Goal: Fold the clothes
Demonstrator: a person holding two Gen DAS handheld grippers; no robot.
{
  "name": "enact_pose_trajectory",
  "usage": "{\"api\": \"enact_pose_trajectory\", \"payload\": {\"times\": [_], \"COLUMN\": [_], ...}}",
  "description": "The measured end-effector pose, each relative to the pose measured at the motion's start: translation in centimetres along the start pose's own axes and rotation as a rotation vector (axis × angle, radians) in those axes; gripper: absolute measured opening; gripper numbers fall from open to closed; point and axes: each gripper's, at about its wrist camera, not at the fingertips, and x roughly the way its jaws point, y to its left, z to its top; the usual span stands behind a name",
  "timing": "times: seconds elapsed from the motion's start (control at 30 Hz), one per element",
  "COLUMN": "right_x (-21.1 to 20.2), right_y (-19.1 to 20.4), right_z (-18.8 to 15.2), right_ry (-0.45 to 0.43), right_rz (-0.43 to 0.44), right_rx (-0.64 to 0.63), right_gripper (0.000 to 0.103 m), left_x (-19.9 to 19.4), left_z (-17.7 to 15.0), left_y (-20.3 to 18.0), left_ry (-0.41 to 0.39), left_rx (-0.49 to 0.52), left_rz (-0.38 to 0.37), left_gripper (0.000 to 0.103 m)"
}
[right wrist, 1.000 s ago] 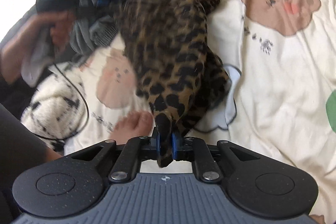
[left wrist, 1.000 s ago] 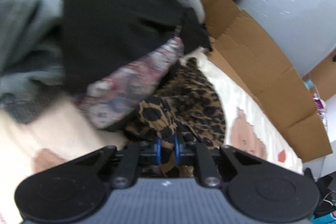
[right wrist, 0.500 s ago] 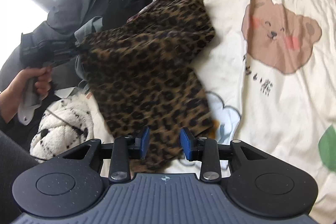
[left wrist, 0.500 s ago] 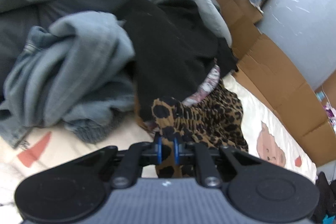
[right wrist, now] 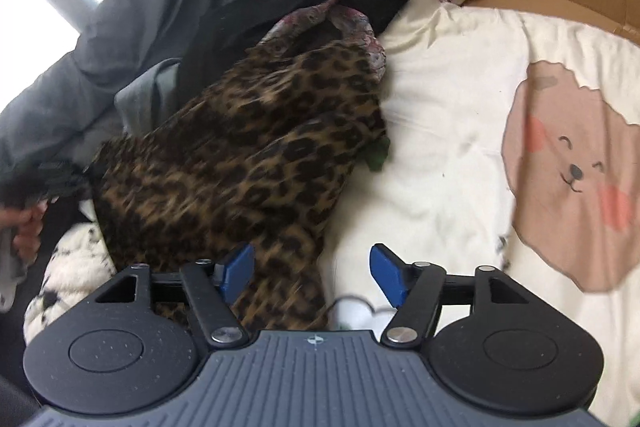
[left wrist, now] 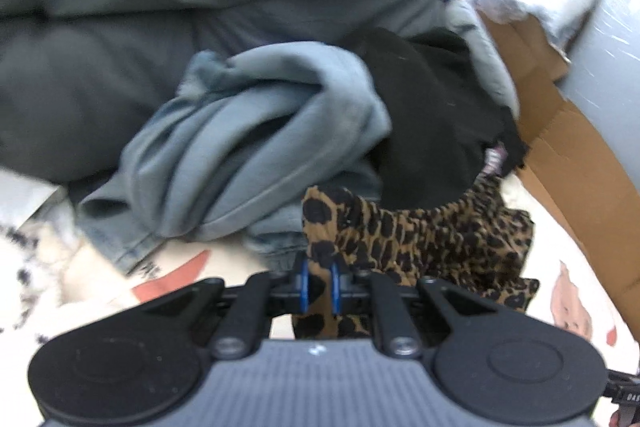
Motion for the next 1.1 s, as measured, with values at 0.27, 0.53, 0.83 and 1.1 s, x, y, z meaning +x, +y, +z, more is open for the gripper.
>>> {"api": "enact_pose_trajectory", "payload": {"times": [0.27,0.53,0.83,1.1], "right_x": [5.4,9.8,14.0,13.4], "right_y": [0.6,-1.6,-3.3,-3.2], "right_z": [4.0,6.8,7.2,7.1], "right_ry": [-0.018,-0.047,-0.059,-0.005], "right_rz": [0.005,0.044,0.009,-0.02], "right_rx": [0.053,0.268,0.452,0.396], "right_gripper": [0.083,0.086,0.083,0.005], "left_x": [0.6,1.3,1.9,2.5], "left_z": [-1.4,-1.9,-2.3,-2.6], "left_y": [2.5,3.5,3.7,3.2], "left_ry": [0.017,0.019,0.017,0.03], "left_rx": [-0.05,-0.098,-0.144,-0.151], "left_rz": [0.023,-0.006,-0.034,-0.082], "left_gripper": [0.011,0.012,0.012,0.012]}}
